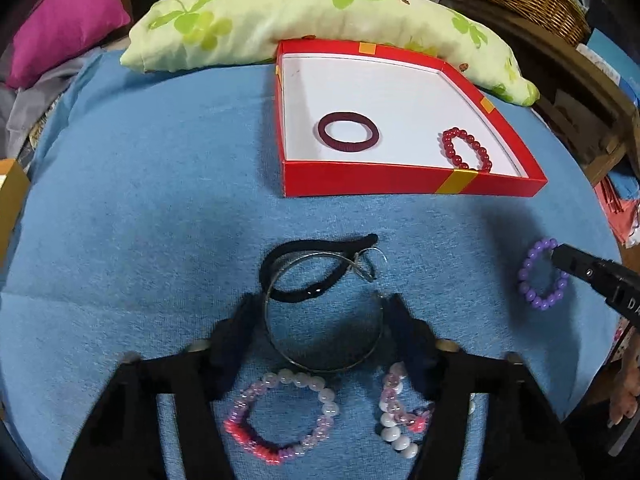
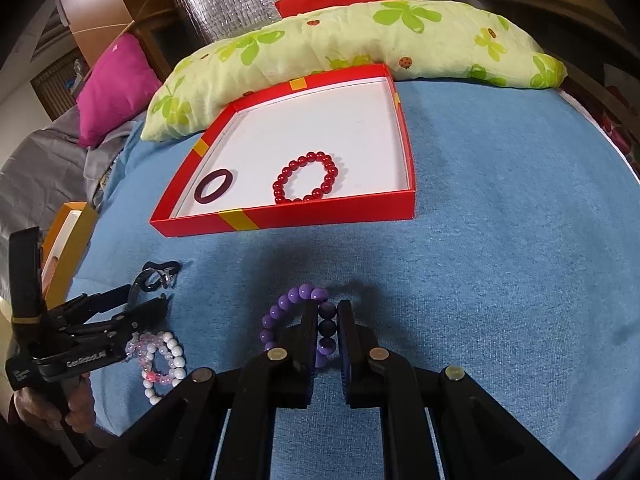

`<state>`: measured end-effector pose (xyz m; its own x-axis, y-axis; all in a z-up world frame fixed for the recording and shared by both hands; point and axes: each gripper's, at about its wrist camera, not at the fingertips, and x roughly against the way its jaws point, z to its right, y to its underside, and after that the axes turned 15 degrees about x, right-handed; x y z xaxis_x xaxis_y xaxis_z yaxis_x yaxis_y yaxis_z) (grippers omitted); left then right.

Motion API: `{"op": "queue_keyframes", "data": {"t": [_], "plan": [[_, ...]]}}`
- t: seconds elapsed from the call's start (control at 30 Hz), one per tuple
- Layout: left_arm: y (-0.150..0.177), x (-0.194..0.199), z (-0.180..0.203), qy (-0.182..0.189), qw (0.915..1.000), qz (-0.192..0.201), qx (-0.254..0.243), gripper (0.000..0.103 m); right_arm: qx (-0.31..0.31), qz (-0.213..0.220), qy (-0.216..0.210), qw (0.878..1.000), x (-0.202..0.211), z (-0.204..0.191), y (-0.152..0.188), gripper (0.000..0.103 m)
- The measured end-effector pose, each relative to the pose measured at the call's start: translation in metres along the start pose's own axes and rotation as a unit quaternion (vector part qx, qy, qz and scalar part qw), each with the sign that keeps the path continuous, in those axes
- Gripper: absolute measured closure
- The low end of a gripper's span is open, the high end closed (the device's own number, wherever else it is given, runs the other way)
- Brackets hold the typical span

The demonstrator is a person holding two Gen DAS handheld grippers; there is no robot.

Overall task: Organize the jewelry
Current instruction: 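Carry the purple bracelet toward the box with the right tool while the left tool grasps the silver bangle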

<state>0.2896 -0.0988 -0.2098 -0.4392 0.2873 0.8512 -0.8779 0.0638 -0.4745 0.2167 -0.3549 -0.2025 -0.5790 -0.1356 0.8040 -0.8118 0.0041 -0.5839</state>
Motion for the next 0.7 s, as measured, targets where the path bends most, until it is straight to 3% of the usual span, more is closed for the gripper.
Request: {"op": "queue_keyframes", "data": {"t": [0.23,0.43,0.57,0.7], "plan": [[-0.001,0.013,-0.004,0.018,0.9998,0.008,0.005,0.042,-0.002,0.016,-0.012,1.000,0.006,-0.002,-0.002,0.092],[-0.008,0.050,-0.006,0.049,0.9975,0.050,0.009,0.042,-0.012,0.060,-0.043,0.997,0.023,-0.001,-0.010,0.092],[-0.034,0.061,0.001,0.063,0.9950,0.076,0.011,0.042,-0.022,0.099,-0.066,0.993,0.034,0.005,-0.026,0.092],[-0.068,0.051,0.018,0.060,0.9941,0.090,0.000,0.042,-0.019,0.110,-0.064,0.992,0.024,0.006,-0.057,0.092]]}}
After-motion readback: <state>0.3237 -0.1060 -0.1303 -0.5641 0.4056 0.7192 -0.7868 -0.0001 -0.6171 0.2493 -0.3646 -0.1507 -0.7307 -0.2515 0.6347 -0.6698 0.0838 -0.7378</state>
